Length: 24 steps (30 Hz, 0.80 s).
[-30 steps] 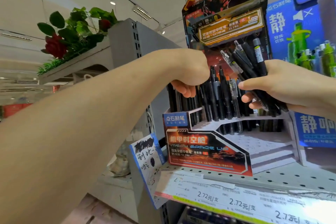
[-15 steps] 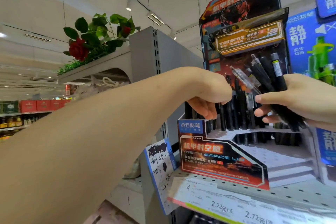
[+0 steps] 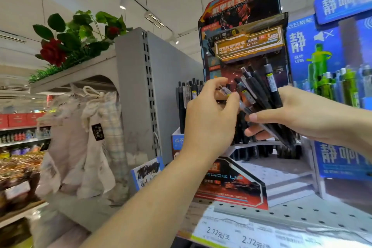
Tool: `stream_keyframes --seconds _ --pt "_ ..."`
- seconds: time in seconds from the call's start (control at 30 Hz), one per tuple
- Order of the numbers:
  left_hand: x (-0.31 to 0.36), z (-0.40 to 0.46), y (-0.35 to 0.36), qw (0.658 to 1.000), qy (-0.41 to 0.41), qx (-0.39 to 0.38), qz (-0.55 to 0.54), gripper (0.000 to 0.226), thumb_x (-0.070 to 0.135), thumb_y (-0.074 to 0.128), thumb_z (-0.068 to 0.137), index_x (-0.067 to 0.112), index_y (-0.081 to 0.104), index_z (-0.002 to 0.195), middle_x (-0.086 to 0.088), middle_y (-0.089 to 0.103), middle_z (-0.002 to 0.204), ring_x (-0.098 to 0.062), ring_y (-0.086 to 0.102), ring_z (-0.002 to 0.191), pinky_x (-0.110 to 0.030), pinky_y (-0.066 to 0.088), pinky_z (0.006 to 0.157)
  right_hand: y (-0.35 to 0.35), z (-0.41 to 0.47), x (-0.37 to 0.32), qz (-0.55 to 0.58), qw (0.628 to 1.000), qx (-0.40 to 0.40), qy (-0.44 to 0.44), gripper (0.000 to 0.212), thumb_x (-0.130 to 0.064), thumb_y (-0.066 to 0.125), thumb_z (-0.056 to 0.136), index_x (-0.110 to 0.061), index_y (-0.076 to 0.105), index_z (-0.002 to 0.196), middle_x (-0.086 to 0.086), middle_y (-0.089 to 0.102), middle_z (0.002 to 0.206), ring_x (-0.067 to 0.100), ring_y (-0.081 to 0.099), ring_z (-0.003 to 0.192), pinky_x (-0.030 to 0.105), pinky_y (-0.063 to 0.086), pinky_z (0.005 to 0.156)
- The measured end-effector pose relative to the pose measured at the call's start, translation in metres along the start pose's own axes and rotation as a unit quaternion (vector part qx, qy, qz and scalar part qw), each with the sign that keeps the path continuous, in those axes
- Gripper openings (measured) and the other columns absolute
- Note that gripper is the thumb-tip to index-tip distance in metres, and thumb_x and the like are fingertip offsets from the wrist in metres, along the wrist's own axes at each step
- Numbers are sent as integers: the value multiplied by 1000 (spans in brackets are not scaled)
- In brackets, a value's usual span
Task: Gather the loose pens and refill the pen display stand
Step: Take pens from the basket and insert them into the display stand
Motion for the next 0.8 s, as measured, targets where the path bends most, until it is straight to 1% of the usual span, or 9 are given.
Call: stream_keyframes --seconds 0.07,0.17,0.2,0.3,0.4,0.47,0.57,0.67,0.8 --pt "0 -5 -3 999 35 38 -1 30 32 62 96 30 59 126 12 70 85 -5 70 78 -41 61 72 2 -1 -2 -9 1000 -13 -7 19 -10 65 96 -23 72 108 1 80 89 16 78 82 16 57 61" --pt "2 -10 -7 994 58 89 -3 39 34 62 95 30 59 133 16 68 84 0 68 80 -31 60 72 1 0 -1 0 1000 -19 -16 19 -13 67 94 -23 74 108 -2 80 98 18 78 89 18 58 67" --pt "3 -12 -9 992 64 106 -15 43 35 62 94 30 57 136 18 67 83 -1 67 81 -33 60 73 0 1 -1 11 1000 -19 -17 19 -15 68 92 -23 76 107 -2 79 102 19 77 92 20 59 69" --pt "1 -19 -15 981 82 156 -86 51 30 59 96 31 47 146 21 63 87 -6 69 88 -41 61 78 -6 6 3 39 999 1 -19 17 -18 69 90 -28 78 100 5 79 105 26 77 96 29 62 75" --pt "-3 -25 -21 963 98 177 -177 56 21 55 101 35 37 151 14 60 91 -11 74 87 -32 62 72 -13 8 8 38 999 36 -11 18 -13 69 94 -28 78 96 14 78 96 28 77 94 35 63 74" --pt "-1 -27 -22 957 117 181 -193 56 18 55 101 41 35 148 8 62 97 -12 75 84 -26 61 65 -14 7 10 23 999 43 -3 20 -11 67 95 -29 78 95 13 78 93 28 77 91 34 63 71" --pt "3 -30 -22 951 130 190 -205 41 16 57 100 41 42 128 -7 68 104 -16 75 85 -25 60 62 -18 5 11 1 998 62 14 17 -15 69 95 -27 79 91 11 78 93 25 77 86 27 61 63" --pt "5 -29 -29 948 144 195 -205 31 14 57 99 37 45 116 -3 73 105 -19 75 87 -29 60 63 -18 5 13 -8 996 78 34 12 -14 68 95 -21 77 92 8 78 91 21 77 83 24 58 57" --pt "-4 -26 -45 950 160 220 -152 30 19 59 98 39 53 119 3 73 107 -22 74 84 -46 61 76 -15 5 13 0 995 78 56 9 -12 68 95 -19 73 96 3 79 88 21 78 84 24 58 56"
Point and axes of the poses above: each hand's wrist, its own z-axis towards the middle knuckle, its own y-axis out of the palm, x = y × z, the point moved 7 cm from there along z, towards the middle knuckle
